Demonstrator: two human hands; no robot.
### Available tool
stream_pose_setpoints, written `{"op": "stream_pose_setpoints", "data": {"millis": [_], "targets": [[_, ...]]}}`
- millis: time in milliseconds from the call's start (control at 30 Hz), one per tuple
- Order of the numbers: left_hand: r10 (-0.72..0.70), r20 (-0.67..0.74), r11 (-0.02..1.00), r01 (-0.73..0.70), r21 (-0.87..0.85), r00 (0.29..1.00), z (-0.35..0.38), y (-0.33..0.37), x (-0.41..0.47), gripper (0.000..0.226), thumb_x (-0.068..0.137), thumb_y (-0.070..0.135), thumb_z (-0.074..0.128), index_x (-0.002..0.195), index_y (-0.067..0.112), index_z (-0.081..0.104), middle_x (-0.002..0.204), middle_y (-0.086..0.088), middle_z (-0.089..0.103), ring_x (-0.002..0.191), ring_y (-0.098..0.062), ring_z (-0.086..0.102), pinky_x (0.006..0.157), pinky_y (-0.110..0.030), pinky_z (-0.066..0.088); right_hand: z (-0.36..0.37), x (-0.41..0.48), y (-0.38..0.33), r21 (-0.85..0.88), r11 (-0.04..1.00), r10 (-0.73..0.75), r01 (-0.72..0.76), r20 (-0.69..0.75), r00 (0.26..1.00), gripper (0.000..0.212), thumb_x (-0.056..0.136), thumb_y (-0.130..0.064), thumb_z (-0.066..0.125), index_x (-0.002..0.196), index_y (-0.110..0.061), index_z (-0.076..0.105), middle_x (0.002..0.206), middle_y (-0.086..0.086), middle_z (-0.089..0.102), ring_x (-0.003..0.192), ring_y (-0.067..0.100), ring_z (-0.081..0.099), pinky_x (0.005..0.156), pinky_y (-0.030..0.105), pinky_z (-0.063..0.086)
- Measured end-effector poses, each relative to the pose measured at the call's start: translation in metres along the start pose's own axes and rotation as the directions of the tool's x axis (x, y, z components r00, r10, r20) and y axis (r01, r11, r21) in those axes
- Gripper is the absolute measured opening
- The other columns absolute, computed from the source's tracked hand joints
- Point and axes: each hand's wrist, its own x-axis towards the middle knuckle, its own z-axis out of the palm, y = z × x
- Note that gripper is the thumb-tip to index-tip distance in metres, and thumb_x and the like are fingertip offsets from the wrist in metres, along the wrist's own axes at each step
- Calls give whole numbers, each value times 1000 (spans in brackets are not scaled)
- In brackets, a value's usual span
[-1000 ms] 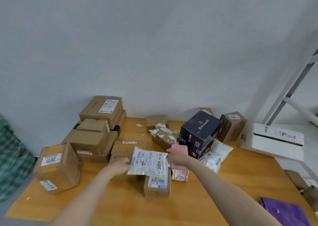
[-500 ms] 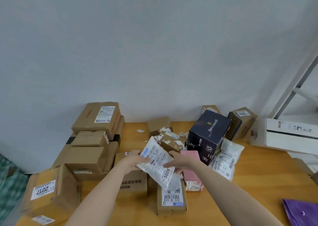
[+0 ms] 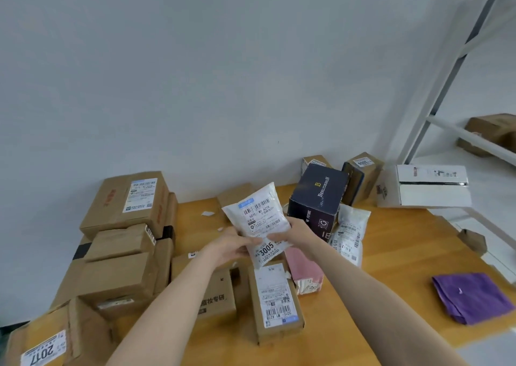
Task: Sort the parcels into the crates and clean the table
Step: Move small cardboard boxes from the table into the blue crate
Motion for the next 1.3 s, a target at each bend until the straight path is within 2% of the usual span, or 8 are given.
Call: {"op": "stream_pose_setpoints", "data": {"millis": [167,300,467,667,767,933,1100,1300], "targets": [[73,-133,982,-48,183,988,20,4,16,37,73,9,77,106,18,62,110,1,68,99,-18,64,82,-35,55,-4,-8,7,107,994,-2,17,-138,990,28,76,-2,74,98,-16,65,101,2,71,95,19,67,88,38,53],[129,-57,950,-107,294,990,42,14,25,34,78,8,74,106,20,60,101,8,64,97,-13,60,73,-22,50,-25,-20,22,244,969,83,-48,-137,987,20,84,-6,68,100,-18,64,102,2,72,95,20,69,82,38,56],[160,-30,940,-143,309,987,79,8,24,23,82,12,71,103,17,63,101,4,66,95,-12,62,69,-19,47,-56,-50,46,349,930,166,-116,-118,979,22,86,-14,69,107,-13,63,106,6,71,100,22,67,82,41,57],[70,160,901,-132,414,985,113,7,11,38,82,3,68,115,18,56,117,-2,65,109,-20,61,94,-42,51,-91,-92,61,372,928,116,-26,-223,968,26,88,-10,66,113,-10,61,110,7,69,92,19,68,64,26,57],[20,200,892,-108,440,980,130,-4,-18,47,86,0,62,123,25,47,115,0,64,106,-19,62,89,-39,54,-98,-116,70,396,918,59,20,-187,981,24,90,-5,61,113,-10,59,106,6,68,86,16,67,63,24,57],[27,65,880,-54,471,998,146,-36,-70,63,88,4,61,141,23,33,127,-6,58,110,-23,61,91,-45,52,-90,-152,85,443,896,-1,28,-61,998,28,92,4,53,117,-7,56,107,9,67,86,17,67,73,29,59],[-5,-75,913,35,406,997,160,-82,-136,72,87,6,63,144,30,26,120,-11,63,106,-27,62,94,-48,49,-74,-200,105,386,922,-38,-22,147,988,33,91,9,52,119,-8,55,103,5,67,90,19,66,79,31,58],[-42,-128,926,87,367,991,169,-107,-199,82,88,4,62,149,32,14,115,-5,65,102,-29,63,77,-38,54,-52,-245,118,352,934,-22,-55,211,977,37,86,12,55,118,-5,54,110,13,63,93,24,65,73,30,59]]}}
